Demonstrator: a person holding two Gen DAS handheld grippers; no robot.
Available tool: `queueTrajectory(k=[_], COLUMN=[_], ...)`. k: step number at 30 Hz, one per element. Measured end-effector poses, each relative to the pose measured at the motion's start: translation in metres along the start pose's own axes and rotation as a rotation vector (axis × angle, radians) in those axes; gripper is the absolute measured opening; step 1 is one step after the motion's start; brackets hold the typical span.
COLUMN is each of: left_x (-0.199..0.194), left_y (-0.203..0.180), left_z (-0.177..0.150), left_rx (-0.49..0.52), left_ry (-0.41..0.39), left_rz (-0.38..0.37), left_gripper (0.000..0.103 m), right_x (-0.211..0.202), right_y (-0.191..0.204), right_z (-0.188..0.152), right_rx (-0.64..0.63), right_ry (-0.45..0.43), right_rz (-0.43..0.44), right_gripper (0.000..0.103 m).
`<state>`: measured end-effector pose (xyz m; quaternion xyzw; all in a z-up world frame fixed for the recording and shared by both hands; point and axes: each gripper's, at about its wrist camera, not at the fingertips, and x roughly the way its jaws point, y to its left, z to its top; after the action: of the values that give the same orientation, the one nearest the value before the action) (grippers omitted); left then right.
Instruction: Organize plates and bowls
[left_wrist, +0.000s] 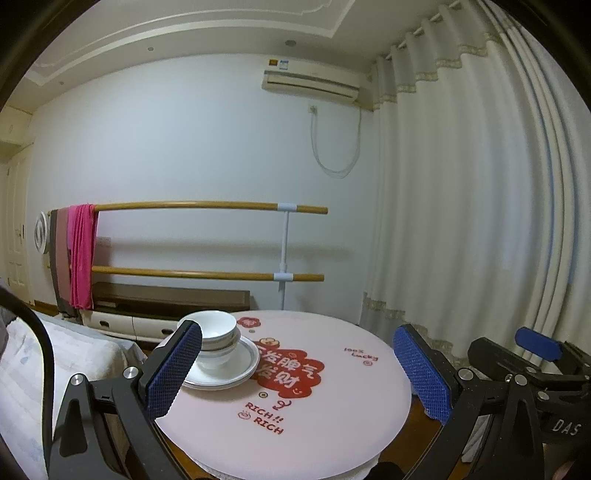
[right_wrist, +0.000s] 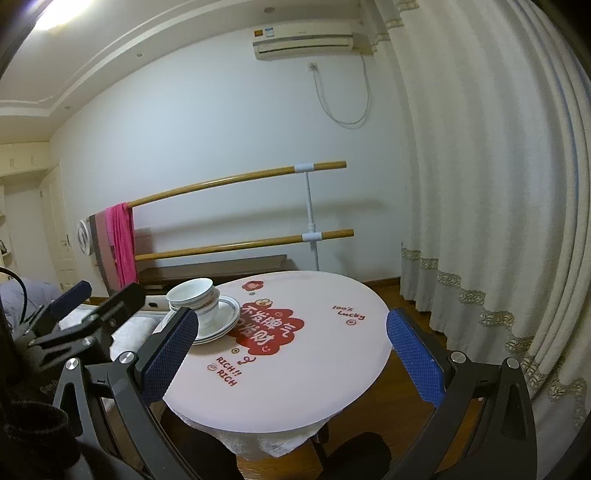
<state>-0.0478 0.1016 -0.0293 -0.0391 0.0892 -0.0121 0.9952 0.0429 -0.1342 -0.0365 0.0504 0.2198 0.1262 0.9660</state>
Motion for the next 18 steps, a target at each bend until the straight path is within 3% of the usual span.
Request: queueTrajectory(k=[18], left_x=[0.013], left_y=[-0.002], left_z=[-0.016], left_rx=[0.019], left_ry=[-0.03], left_rz=[0.01], left_gripper=[0.102], right_x=[-0.005], right_y=[0.006], right_z=[-0.001], right_rx=[-0.018], right_ry=[-0.022], right_rz=[0.01], right_gripper=[0.103])
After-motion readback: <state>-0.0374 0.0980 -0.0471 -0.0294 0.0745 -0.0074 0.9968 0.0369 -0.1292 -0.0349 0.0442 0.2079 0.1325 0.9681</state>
